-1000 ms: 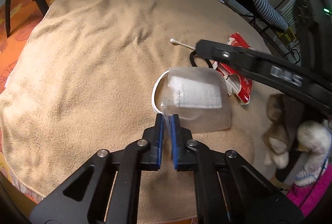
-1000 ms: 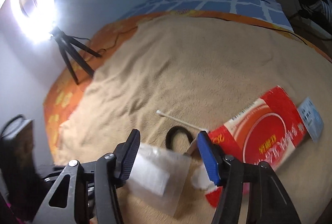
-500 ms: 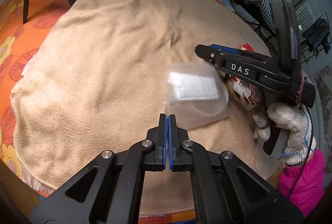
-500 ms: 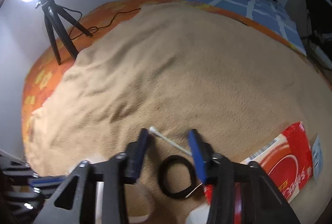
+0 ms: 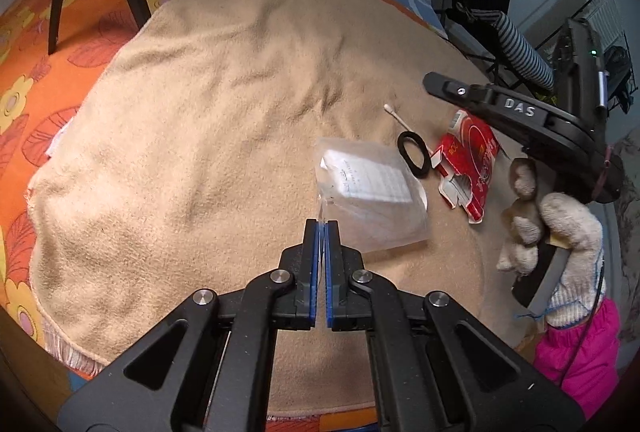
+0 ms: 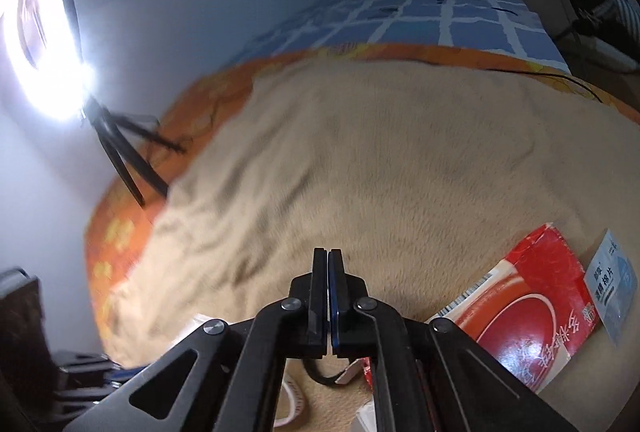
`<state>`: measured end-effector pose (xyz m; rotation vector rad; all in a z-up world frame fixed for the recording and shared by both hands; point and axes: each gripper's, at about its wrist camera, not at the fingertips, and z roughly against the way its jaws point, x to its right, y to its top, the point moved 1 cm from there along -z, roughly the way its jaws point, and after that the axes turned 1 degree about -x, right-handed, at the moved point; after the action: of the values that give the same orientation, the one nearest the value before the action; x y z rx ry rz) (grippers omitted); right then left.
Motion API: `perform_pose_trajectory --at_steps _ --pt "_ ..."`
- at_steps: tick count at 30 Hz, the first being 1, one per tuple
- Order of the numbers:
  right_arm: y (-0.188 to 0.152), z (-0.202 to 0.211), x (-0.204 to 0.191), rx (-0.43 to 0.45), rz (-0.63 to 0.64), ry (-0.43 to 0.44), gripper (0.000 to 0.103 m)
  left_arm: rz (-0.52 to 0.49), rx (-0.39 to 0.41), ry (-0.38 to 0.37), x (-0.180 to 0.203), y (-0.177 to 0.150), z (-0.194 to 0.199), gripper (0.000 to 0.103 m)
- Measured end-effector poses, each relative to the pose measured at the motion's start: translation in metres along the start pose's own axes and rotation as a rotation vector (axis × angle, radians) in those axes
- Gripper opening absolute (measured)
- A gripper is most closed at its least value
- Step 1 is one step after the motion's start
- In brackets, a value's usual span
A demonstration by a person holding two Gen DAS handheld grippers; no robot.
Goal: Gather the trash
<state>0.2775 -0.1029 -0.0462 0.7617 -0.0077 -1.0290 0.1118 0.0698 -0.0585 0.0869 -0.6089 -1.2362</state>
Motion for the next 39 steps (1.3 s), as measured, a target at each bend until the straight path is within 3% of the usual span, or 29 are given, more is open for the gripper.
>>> perform_pose_trajectory --at_steps 2,3,4,5,6,7,9,12,13,14,15,19,25,32,36,39 --pt "0.003 -0.001 -0.005 -0.014 0.038 -0.005 0.005 0.013 -0.003 -0.002 -0.001 0.0 0.0 0.0" --pt "0.003 -0.005 -0.006 -0.048 0.044 0.006 0.024 0.019 -0.01 -0.006 -0.003 0.0 -0.001 0.006" --pt "0.002 -0.01 -0.007 -0.076 0.049 0.017 0.055 0.023 -0.016 -0.005 -0.004 0.0 -0.003 0.011" --pt "0.0 -0.014 -0.01 -0.083 0.065 -0.001 0.063 0.029 -0.018 -0.004 -0.005 0.0 -0.004 0.026" --pt "-0.002 -0.019 -0.014 -0.087 0.094 -0.043 0.062 0.038 -0.017 -0.001 -0.006 0.0 -0.006 0.037" --pt "-0.004 -0.024 -0.015 -0.106 0.112 -0.071 0.051 0.045 -0.017 -0.003 -0.006 0.001 -0.007 0.038" --pt "-0.009 -0.039 -0.016 -0.154 0.141 -0.115 0.034 0.057 -0.03 -0.011 -0.006 0.002 -0.014 0.038" --pt "-0.014 -0.045 -0.018 -0.139 0.191 -0.164 0.026 0.056 -0.027 -0.005 -0.003 0.004 -0.024 0.038" --pt "-0.014 -0.043 -0.017 -0.137 0.192 -0.176 0.012 0.048 -0.02 0.001 -0.001 0.005 -0.024 0.038" --pt "-0.012 -0.041 -0.014 -0.128 0.167 -0.163 0.003 0.038 -0.016 0.008 0.001 0.006 -0.025 0.017" --pt "-0.01 -0.037 -0.008 -0.117 0.125 -0.133 0.001 0.03 -0.021 0.027 0.003 0.007 -0.026 0.0" --pt "-0.006 -0.018 0.008 -0.052 0.044 -0.103 0.0 0.087 -0.003 -0.002 -0.001 0.011 -0.023 0.0" --pt "0.002 0.009 0.02 0.016 -0.046 -0.045 0.0 0.057 0.055 0.013 0.003 0.011 -0.001 0.0" --pt "0.006 0.054 0.002 0.108 -0.041 -0.028 0.0 0.023 0.105 0.0 0.009 0.01 0.029 0.0" --pt "-0.003 0.079 -0.01 0.141 -0.048 -0.001 0.0 0.069 0.102 -0.053 0.001 0.006 0.047 0.0" --pt "-0.012 0.097 -0.023 0.15 -0.017 0.0 0.0 0.035 0.131 -0.056 0.006 -0.001 0.07 0.0"
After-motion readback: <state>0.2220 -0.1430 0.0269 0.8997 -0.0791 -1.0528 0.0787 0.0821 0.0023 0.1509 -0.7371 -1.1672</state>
